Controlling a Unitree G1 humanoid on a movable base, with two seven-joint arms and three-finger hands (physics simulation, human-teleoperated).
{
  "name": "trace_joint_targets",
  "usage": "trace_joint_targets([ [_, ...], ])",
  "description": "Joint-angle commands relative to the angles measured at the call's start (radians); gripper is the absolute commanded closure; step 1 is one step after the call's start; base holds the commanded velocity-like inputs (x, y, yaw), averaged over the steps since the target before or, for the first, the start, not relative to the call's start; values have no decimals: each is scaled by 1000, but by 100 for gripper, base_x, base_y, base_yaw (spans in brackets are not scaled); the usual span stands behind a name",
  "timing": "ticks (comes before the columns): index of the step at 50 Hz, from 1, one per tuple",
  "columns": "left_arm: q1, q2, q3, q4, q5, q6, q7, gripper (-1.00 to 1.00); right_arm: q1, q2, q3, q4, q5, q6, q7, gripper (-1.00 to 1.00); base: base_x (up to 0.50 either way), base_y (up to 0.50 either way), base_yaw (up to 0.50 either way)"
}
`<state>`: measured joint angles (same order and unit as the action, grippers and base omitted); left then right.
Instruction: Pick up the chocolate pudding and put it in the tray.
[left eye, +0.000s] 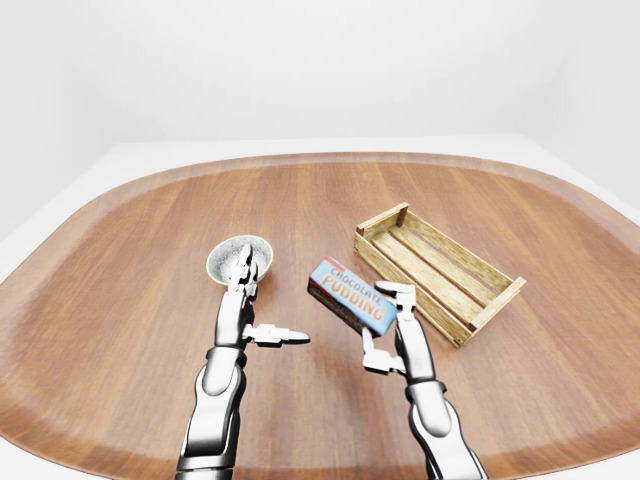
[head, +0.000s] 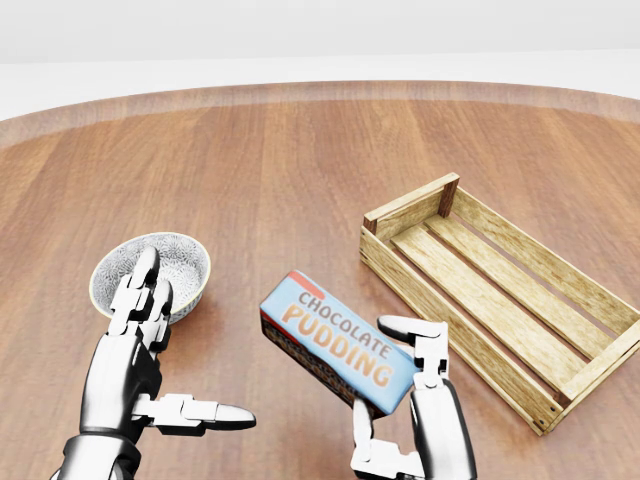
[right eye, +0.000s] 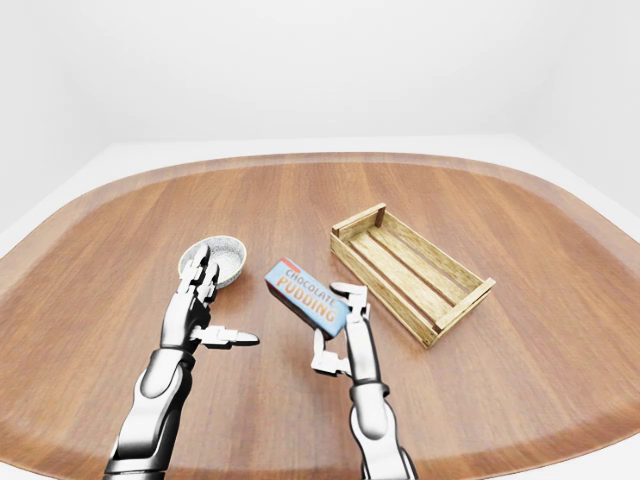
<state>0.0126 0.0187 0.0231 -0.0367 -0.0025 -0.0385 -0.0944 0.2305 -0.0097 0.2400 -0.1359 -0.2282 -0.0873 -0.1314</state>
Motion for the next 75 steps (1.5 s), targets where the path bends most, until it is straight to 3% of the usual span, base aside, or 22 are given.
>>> trace_joint_targets([
  [1,-3,1,5,12,-6,5,12,-100,33,-21,18,-118,-7,0,-7,100,0,0,0],
  [14,-3,1,5,12,-6,5,12,-100,13,-16,-22,-113,6,0,6,100,0,0,0],
  [31,-3,1,5,12,-6,5,12,-100,-100,4,-186,-160,82,0,73,100,0,0,0],
  [47,-3,0,5,12,-6,5,12,-100,-200,-11,-286,-169,102,0,100,100,0,0,0],
  [75,-8,1,7,23,-10,6,14,-100,-544,-110,-352,250,67,0,41,100,0,0,0],
])
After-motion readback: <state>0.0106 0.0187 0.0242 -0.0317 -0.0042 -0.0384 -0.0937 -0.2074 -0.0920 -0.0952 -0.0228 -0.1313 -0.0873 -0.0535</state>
